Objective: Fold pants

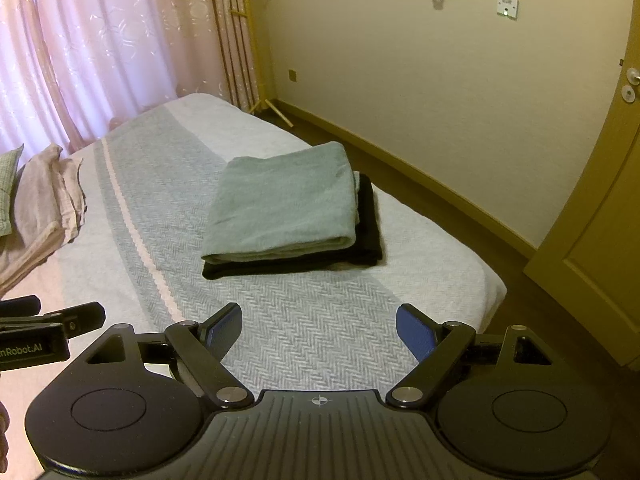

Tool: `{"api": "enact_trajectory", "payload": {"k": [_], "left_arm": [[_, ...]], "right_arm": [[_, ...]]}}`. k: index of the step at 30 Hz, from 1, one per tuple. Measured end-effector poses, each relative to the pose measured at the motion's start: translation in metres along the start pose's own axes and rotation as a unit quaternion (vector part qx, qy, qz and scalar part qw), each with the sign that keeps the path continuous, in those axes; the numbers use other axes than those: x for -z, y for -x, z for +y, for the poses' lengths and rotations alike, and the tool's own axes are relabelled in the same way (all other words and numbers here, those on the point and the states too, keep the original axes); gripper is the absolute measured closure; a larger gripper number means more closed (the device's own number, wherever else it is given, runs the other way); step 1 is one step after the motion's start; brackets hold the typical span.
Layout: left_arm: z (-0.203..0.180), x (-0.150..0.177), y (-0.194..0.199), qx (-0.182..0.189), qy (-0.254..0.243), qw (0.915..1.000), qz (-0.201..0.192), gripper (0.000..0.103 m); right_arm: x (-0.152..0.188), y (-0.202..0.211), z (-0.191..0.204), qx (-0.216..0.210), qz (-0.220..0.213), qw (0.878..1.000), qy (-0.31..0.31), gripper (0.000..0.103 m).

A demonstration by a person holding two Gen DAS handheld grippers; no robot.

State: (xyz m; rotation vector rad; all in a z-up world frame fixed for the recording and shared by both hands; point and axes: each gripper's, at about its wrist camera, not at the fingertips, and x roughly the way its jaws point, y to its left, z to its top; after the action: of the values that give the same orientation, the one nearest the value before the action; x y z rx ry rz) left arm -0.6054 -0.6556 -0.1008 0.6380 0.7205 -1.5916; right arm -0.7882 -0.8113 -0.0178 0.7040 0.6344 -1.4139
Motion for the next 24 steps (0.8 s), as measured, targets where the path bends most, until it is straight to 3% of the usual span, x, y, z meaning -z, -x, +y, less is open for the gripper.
{"api": "enact_trajectory", "payload": {"k": [24], "left_arm": [[0.0028,-0.0005,0.0011,0.000,0.004,1.0000,-0.002,0.001]], "right_arm": [[-0.0024,-0.0002,0.0007,0.004,0.000,1.000,0.002,0.021]]}}
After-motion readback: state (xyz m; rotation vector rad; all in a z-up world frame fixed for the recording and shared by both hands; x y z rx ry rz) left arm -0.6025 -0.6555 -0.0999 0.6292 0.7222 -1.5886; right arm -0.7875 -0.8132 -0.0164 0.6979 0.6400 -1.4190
